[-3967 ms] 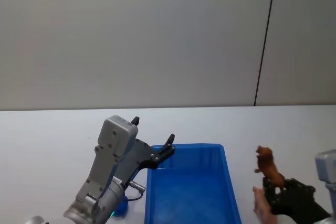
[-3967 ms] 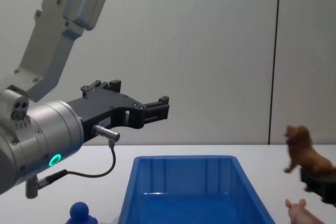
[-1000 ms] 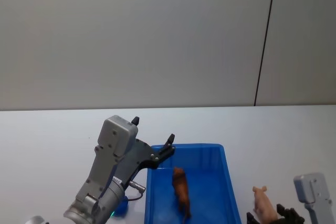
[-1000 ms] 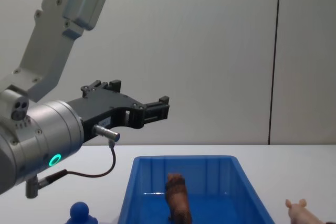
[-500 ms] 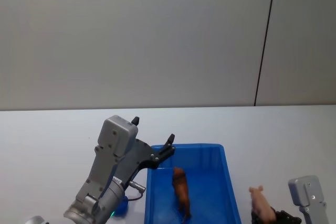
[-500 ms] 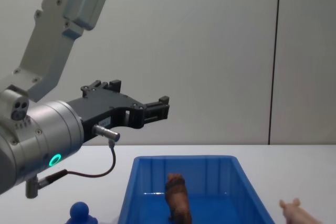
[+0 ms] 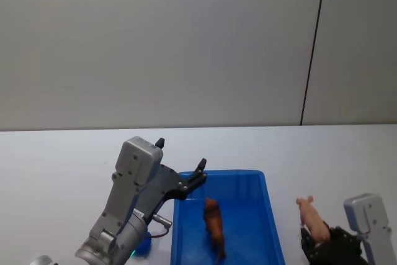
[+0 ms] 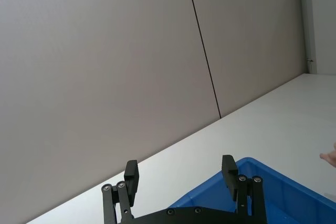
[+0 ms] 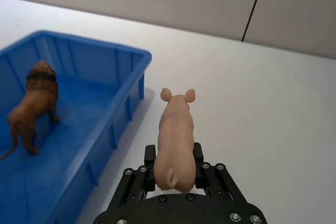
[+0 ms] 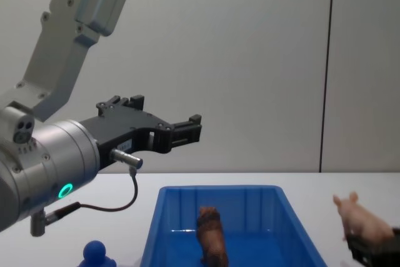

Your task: Pick up the two dolls from the table and place them into the box.

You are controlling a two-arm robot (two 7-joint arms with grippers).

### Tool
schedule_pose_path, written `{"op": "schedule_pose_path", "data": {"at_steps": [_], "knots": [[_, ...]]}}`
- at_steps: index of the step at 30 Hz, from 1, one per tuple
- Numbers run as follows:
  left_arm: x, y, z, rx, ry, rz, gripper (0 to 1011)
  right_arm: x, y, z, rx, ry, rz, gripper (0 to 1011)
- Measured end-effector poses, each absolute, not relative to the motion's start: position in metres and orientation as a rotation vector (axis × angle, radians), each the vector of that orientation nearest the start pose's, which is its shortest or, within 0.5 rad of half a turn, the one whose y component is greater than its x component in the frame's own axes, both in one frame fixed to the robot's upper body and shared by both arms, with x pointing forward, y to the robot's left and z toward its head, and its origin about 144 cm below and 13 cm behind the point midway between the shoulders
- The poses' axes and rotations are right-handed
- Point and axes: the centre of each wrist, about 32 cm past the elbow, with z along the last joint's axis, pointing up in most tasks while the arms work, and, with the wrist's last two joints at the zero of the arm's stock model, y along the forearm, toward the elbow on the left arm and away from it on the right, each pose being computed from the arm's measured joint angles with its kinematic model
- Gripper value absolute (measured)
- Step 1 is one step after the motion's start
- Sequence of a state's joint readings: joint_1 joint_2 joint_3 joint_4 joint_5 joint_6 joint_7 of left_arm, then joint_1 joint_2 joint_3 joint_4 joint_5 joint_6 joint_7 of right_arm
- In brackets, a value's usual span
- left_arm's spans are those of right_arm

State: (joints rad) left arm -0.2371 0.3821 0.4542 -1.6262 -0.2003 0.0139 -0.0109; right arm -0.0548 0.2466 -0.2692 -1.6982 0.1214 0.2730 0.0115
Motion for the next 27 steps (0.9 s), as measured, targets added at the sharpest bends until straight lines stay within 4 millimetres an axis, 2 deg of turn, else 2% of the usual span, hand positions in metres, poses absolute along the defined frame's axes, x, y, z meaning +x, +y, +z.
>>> {"op": "schedule_pose_path", "data": {"at_steps": [13,27], "knots": [[0.492,0.198,1.204,0.061,-0.268,1.124,1001,0.447,-0.198,1.169,-0.198,0.031,-1.172,371],[0.492,0.198,1.204,0.061,-0.268,1.124,1001,0.475,-0.170,1.171,-0.153,0.065,-1.017,387]]}}
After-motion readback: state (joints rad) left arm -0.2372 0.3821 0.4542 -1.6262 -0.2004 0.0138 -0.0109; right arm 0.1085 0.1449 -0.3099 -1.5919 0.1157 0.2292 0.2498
